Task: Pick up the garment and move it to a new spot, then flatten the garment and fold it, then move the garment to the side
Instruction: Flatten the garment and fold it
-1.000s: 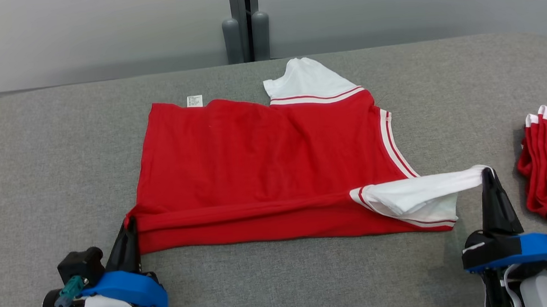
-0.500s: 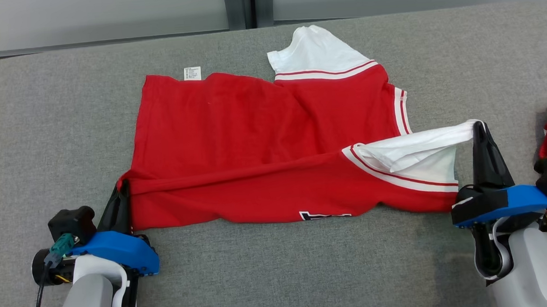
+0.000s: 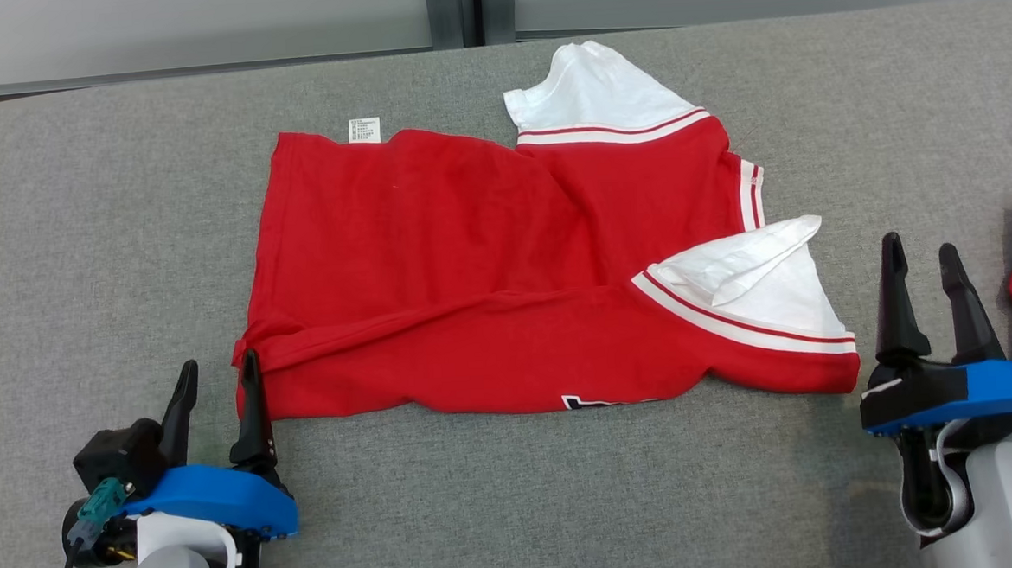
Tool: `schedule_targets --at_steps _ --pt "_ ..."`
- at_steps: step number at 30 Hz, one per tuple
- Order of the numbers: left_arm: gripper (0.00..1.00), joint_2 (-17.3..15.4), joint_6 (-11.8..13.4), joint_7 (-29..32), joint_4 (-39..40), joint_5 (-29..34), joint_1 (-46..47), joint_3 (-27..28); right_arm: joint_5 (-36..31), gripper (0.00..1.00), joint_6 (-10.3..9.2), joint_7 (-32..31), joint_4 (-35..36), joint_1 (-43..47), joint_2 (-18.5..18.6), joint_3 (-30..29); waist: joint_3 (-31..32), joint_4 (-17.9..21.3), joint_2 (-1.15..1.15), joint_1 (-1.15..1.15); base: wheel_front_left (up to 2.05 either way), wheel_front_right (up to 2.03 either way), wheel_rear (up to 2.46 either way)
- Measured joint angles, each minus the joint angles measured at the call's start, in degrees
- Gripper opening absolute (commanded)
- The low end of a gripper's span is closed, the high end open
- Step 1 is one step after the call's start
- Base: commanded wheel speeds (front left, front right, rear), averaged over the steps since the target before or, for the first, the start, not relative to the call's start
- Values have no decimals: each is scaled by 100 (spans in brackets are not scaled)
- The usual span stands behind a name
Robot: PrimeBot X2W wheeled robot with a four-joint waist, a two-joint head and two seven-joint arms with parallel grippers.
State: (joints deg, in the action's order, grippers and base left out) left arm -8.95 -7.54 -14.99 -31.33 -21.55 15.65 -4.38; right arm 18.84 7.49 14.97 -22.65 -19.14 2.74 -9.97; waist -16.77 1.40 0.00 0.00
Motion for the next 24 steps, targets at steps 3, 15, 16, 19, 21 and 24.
schedule_targets --at_steps 3,15,16,19,21,24 --pt "100 8 0 -1 97 -127 -168 -7 87 100 0 0 55 212 1 -29 22 21 0 0 0 0 0" --pt "100 16 0 0 347 -115 -391 86 308 100 0 1 176 609 2 45 52 188 0 0 0 0 0" --pt "100 16 1 0 257 -115 -432 54 323 100 0 1 166 631 2 57 59 200 0 0 0 0 0" --pt "100 16 1 -2 -132 -114 -480 9 346 100 0 1 80 661 2 186 80 229 0 0 0 0 0" --pt "100 4 -1 -31 -342 -113 -429 24 344 100 0 1 -2 677 2 319 74 245 -1 -1 0 0 0" --pt "100 -31 0 -47 -531 -114 -290 -52 331 100 0 0 -91 703 3 486 45 271 -2 -1 0 0 0"
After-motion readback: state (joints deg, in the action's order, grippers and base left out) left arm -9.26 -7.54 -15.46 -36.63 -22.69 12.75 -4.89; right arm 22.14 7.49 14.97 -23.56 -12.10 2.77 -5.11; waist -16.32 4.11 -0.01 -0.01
